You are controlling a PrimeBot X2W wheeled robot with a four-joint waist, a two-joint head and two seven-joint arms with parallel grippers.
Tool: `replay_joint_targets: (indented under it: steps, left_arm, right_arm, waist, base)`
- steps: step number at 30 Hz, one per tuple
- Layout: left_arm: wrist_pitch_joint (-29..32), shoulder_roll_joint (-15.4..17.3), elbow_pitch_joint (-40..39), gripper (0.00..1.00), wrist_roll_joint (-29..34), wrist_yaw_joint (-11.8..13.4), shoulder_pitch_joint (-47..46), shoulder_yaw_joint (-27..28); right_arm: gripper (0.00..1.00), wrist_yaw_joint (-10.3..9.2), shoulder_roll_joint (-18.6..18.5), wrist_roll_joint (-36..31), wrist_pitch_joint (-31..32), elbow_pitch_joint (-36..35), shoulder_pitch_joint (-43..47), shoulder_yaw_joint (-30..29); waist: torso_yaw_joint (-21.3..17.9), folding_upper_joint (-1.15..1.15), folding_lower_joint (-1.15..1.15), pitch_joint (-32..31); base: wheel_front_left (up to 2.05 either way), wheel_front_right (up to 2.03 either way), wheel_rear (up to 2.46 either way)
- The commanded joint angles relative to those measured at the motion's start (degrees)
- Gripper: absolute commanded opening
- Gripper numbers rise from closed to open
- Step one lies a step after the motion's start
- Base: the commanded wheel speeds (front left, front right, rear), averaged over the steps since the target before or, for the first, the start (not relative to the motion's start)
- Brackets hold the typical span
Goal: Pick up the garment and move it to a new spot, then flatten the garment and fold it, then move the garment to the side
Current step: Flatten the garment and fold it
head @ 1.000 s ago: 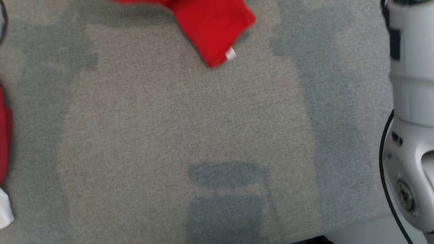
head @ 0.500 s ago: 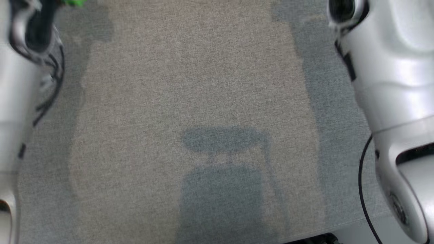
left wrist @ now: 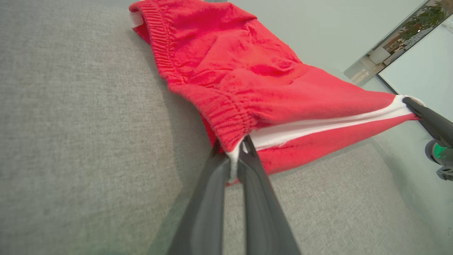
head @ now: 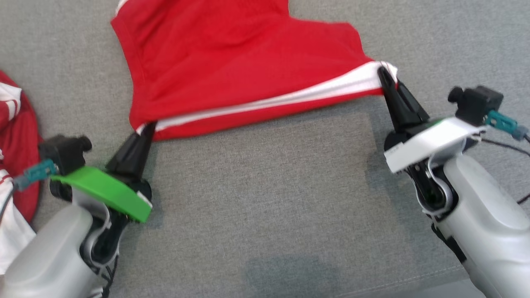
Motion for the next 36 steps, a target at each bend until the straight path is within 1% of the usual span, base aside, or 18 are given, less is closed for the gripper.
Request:
replay_joint_targets:
  steps: [1, 4, 6, 8, 10, 12, 15, 19, 21, 36]
  left_arm:
    - [-0.6, 0.83, -1.01, 0.0, 0.45, 0.31, 3.38, 0.32]
    - [-0.92, 0.84, -4.84, 0.0, 0.4, 2.58, 10.67, 1.54]
    - [-1.08, 0.57, -8.04, 0.0, 0.19, 4.4, 15.4, 2.58]
    - [-1.13, 0.65, -11.04, 0.0, 1.29, 6.37, 19.62, 3.47]
    - [-1.03, 0.18, -13.23, 0.0, 2.17, 8.09, 23.31, 3.95]
    - [-1.04, 0.35, -14.74, 0.0, 4.31, 10.12, 26.67, 3.25]
    - [-1.06, -0.87, -16.88, 0.0, 5.21, 12.37, 31.07, 2.94]
    - [-1.07, -2.11, -19.51, 0.0, 5.3, 13.56, 35.05, 4.39]
    - [-1.07, -2.52, -20.42, 0.0, 5.43, 13.7, 36.2, 4.86]
    - [-0.72, -1.3, -22.2, 0.0, 5.14, 14.52, 37.53, 5.55]
  right_arm:
    - [0.0, -0.04, -1.68, 1.51, -0.24, -1.68, 3.26, -0.12]
    - [0.0, -0.07, -4.86, 3.85, -0.26, -5.49, 9.59, 0.44]
    - [0.0, -0.07, -6.3, 5.24, -0.26, -7.44, 13.24, 0.5]
    - [0.0, -0.07, -7.42, 6.07, -0.27, -8.91, 16.48, -0.18]
    - [0.0, -0.08, -8.17, 6.09, -0.27, -9.95, 19.35, -1.08]
    - [0.0, -0.08, -8.88, 5.12, -0.27, -10.4, 22.35, -1.51]
    - [0.0, -0.08, -9.07, 3.69, -0.28, -11.24, 25.69, -1.82]
    - [0.0, -0.08, -8.73, 3.78, -0.28, -12.34, 28.75, -3.1]
    - [0.0, -0.08, -8.59, 3.65, -0.28, -12.71, 29.51, -3.68]
    - [0.0, -0.07, -7.29, 1.73, 1.08, -13.9, 30.59, -3.6]
  waist:
    - [-0.86, 0.0, 0.0, -8.29]
    - [-1.55, 0.0, 0.0, -11.72]
    - [-1.71, 0.0, 0.0, -13.34]
    - [-1.7, 0.0, 0.0, -14.43]
    - [-1.45, 0.0, 0.0, -15.47]
    - [-1.23, 0.0, 0.0, -16.48]
    - [-0.89, 0.0, 0.0, -17.94]
    - [-0.43, 0.0, 0.0, -19.36]
    - [-0.15, 0.0, 0.0, -19.83]
    - [-0.35, 0.0, 0.0, -20.9]
  base:
    - [0.0, 0.0, 0.0]
    - [0.0, 0.0, 0.0]
    - [0.0, 0.0, 0.0]
    - [0.0, 0.0, 0.0]
    - [0.0, 0.0, 0.0]
    - [0.0, 0.0, 0.0]
    - [0.0, 0.0, 0.0]
    - [0.0, 0.0, 0.0]
    - [0.0, 0.0, 0.0]
    - [0.0, 0.0, 0.0]
